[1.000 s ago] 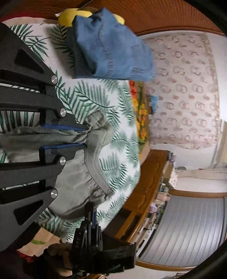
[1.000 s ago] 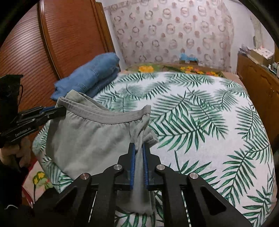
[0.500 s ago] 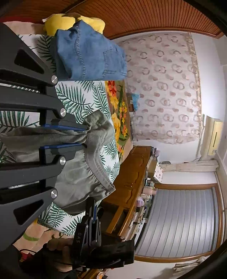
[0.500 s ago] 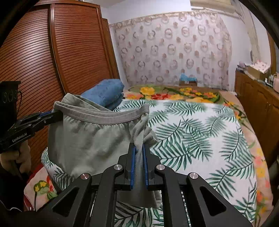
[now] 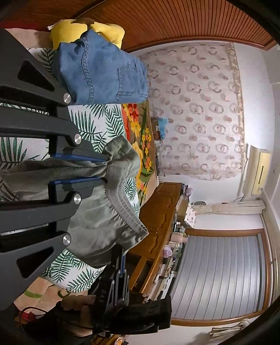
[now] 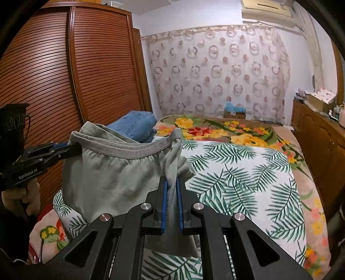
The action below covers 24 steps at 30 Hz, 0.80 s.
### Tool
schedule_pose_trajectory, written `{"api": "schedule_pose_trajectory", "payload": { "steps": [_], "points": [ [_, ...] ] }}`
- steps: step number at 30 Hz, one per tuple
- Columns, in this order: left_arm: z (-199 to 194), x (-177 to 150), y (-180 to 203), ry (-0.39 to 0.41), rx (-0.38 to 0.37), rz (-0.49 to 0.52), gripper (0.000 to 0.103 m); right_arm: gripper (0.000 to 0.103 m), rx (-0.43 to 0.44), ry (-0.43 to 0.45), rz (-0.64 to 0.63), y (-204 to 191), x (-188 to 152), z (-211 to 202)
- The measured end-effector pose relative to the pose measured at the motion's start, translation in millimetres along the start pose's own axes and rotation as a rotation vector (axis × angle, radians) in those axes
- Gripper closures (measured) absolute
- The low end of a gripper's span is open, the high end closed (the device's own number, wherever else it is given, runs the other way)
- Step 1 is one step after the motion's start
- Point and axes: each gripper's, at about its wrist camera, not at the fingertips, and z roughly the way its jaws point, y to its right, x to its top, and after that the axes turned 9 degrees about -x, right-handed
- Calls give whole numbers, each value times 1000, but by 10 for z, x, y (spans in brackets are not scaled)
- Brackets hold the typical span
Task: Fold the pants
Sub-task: 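Lift the folded grey pants with both tools and carry them toward the denim stack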
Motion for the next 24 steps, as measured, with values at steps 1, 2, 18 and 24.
{"api": "schedule_pose_trajectory", "payload": {
  "steps": [1, 2, 18, 24],
  "points": [
    [0, 14, -14, 2, 3, 0, 89, 95, 1, 2, -5, -5, 24, 15],
    [0, 26, -37, 5, 6, -3, 89, 95, 1, 3, -9, -5, 40, 33],
    [111, 326, -547, 36, 68, -44, 89, 95, 44, 22, -125, -20, 660, 678],
    [173, 375, -838, 36, 101, -64, 89, 95, 65, 25, -169, -81, 883, 1057]
  ]
}}
